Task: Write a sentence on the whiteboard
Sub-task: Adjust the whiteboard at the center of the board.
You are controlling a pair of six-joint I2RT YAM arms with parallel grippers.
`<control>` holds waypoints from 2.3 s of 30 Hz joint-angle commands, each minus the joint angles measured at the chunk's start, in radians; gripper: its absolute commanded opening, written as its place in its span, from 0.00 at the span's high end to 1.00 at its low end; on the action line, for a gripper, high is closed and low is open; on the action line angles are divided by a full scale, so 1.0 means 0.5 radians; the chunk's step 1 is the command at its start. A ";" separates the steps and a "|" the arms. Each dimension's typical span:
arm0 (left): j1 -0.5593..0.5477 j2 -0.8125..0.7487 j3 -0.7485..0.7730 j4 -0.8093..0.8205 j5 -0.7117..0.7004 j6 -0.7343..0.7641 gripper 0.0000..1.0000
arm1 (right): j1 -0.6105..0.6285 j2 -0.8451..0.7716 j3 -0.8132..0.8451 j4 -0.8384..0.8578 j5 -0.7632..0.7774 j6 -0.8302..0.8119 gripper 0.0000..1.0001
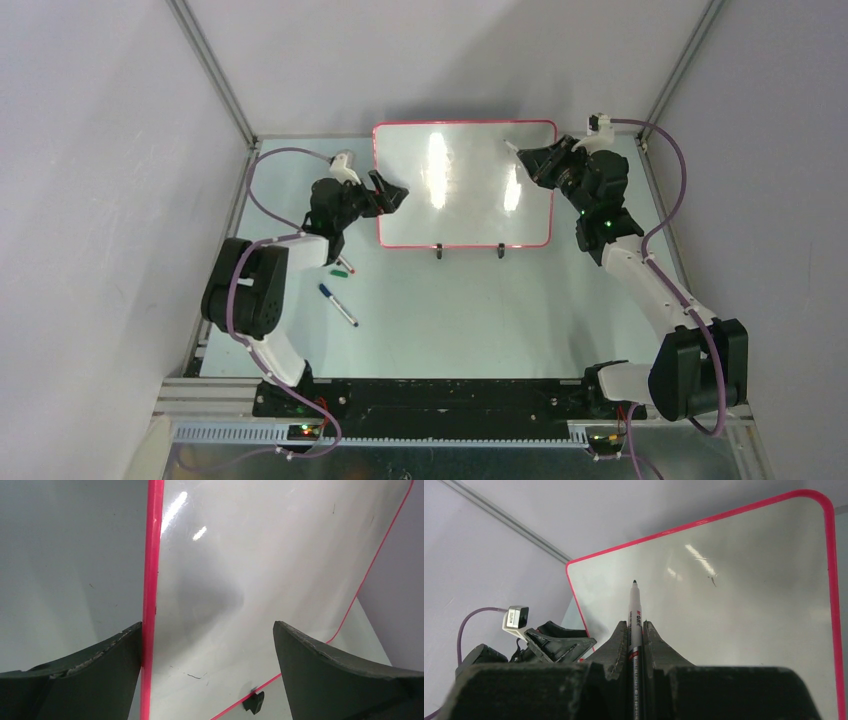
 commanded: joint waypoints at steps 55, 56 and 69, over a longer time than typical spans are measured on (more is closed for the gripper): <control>0.194 -0.386 -0.522 0.783 -0.289 -0.198 0.01 | 0.608 0.188 0.218 0.020 0.645 -0.489 1.00; 0.198 -0.385 -0.519 0.788 -0.283 -0.198 0.01 | 0.600 0.193 0.218 0.022 0.629 -0.485 1.00; 0.247 -0.342 -0.491 0.973 -0.092 -0.185 0.01 | 0.529 0.156 0.216 -0.041 0.462 -0.489 1.00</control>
